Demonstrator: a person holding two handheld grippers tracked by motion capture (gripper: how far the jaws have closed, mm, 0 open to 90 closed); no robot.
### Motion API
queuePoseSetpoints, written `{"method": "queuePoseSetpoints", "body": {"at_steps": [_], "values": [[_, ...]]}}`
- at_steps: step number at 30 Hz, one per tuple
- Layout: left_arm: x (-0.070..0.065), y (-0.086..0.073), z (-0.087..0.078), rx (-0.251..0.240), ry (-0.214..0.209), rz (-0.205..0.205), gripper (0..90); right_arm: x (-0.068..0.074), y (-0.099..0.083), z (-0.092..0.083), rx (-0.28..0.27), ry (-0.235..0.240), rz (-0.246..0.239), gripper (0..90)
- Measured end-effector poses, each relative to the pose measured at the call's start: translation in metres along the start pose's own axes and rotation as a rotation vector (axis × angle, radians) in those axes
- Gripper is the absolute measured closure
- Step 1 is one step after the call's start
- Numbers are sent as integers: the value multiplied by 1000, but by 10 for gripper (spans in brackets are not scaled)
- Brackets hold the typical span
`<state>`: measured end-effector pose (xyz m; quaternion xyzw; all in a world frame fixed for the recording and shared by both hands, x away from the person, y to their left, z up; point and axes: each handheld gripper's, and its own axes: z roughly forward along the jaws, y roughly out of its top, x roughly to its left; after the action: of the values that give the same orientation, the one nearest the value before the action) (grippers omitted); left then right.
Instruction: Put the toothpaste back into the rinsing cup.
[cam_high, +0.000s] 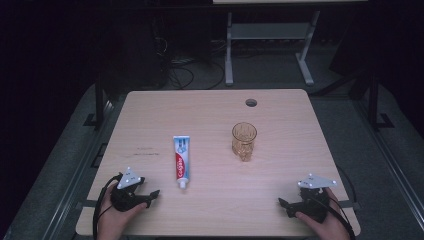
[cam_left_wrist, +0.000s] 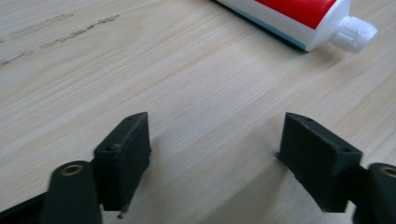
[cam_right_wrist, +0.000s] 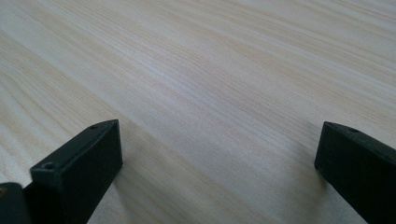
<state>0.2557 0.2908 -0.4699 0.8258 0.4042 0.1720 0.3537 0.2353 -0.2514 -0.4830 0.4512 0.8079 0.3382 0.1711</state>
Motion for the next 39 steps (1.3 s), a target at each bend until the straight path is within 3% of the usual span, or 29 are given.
{"method": "queuePoseSetpoints", "body": {"at_steps": [9, 14, 25, 39], "values": [[2, 10, -7, -11, -58, -13, 451, 0, 0, 0, 0, 0, 0, 2], [5, 17, -11, -28, -79, -41, 543, 0, 0, 0, 1, -1, 3, 2], [10, 30, -15, -53, -152, -89, 900, 0, 0, 0, 1, 3, -2, 2], [4, 55, -6, -64, -178, -69, 900, 0, 0, 0, 2, 5, -4, 2]]}}
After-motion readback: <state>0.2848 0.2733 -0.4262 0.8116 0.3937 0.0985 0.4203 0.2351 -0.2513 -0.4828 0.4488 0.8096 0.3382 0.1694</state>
